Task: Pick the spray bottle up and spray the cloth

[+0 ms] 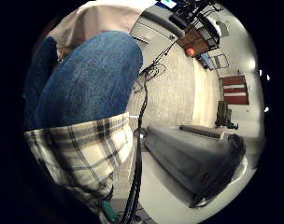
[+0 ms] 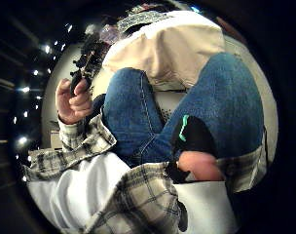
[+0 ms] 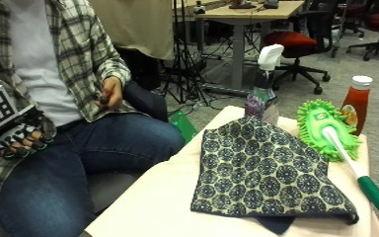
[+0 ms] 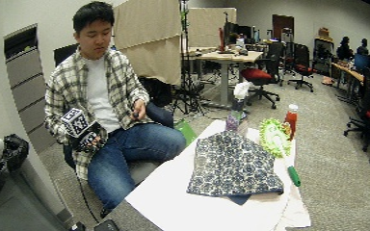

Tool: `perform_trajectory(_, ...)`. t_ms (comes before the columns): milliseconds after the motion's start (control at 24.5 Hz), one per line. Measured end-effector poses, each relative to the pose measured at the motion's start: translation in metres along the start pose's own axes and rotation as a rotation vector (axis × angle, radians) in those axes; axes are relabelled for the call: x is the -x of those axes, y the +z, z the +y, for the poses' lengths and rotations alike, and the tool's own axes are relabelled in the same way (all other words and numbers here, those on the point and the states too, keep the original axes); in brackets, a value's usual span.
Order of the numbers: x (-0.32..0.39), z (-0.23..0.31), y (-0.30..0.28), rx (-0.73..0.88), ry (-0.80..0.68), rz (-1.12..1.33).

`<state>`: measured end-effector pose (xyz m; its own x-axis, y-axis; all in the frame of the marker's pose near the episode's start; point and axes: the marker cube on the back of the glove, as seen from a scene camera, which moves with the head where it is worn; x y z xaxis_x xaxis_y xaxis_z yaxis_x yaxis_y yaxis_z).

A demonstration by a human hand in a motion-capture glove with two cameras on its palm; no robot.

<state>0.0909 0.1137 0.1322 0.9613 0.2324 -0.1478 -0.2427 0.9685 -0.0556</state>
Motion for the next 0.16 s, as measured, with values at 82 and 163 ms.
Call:
perform_trajectory(82, -0.0007, 0.0053, 0.0044, -0.006, 0.021, -0.004)
perform_trajectory(163, -0.0025, 0.0058, 0.0058, -0.011, 0.037, -0.009)
